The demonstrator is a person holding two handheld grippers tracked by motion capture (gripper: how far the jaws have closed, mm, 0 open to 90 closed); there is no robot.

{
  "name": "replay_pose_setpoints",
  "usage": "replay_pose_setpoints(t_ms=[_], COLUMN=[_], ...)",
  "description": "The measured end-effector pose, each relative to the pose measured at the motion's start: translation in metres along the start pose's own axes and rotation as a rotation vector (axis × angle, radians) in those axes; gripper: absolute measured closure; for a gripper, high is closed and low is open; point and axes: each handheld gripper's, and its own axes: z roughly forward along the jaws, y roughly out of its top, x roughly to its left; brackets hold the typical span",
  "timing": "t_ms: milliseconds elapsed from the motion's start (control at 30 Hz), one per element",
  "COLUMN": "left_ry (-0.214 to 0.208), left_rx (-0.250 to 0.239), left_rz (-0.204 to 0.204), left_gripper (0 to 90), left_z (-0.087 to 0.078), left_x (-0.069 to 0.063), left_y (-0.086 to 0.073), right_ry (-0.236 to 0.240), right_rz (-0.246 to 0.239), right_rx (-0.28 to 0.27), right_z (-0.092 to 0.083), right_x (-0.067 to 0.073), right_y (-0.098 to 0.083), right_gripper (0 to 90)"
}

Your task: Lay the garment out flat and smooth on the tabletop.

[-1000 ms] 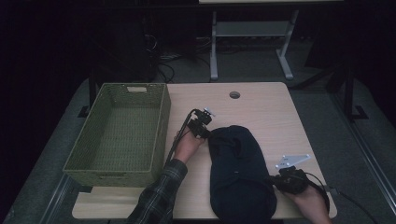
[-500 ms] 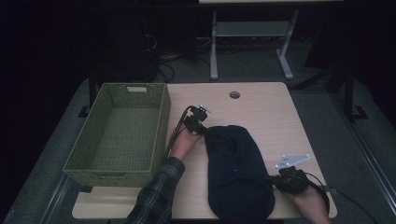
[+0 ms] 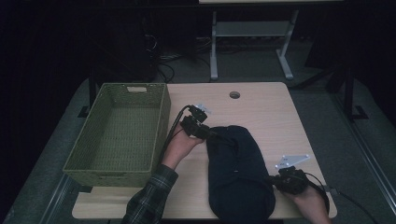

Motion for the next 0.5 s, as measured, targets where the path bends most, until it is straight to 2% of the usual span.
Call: replay_pose_setpoints(t_ms=[67, 100, 133, 200, 267, 333, 433, 500], left_ry=[-0.006, -0.005, -0.013, 0.013, 0.033, 0.072, 0.102, 0.124], left_rx=[0.021, 0.046, 0.058, 0.080, 0.081, 0.056, 0.051, 0.052], left_rz=[-0.001, 0.013, 0.020, 0.036, 0.027, 0.007, 0.012, 0.019], left_gripper=[52.1, 56.2, 66.9, 85.9, 88.1, 88.5, 88.7, 88.7], left_z=[0.010, 0.014, 0.017, 0.018, 0.011, 0.000, -0.018, -0.024], left_x=[-0.001, 0.000, 0.001, 0.001, 0.003, 0.005, 0.010, 0.009], left_y=[-0.001, -0.002, -0.003, -0.004, -0.003, -0.002, 0.000, 0.000], right_ry=[-0.003, -0.004, -0.006, -0.008, -0.007, -0.007, -0.014, -0.026], right_rz=[-0.004, -0.006, -0.008, -0.009, -0.006, -0.007, -0.010, -0.021], right_rx=[0.001, 0.000, 0.000, 0.001, 0.000, 0.000, 0.004, 0.012], right_z=[0.000, 0.000, 0.000, 0.000, 0.000, 0.000, 0.000, 0.000], right_x=[0.000, 0.000, 0.000, 0.001, 0.001, 0.001, 0.002, 0.004], right_y=[0.000, 0.000, 0.000, 0.000, 0.000, 0.000, 0.001, 0.002], right_gripper=[90.0, 90.0, 90.0, 90.0, 90.0, 90.0, 90.0, 90.0])
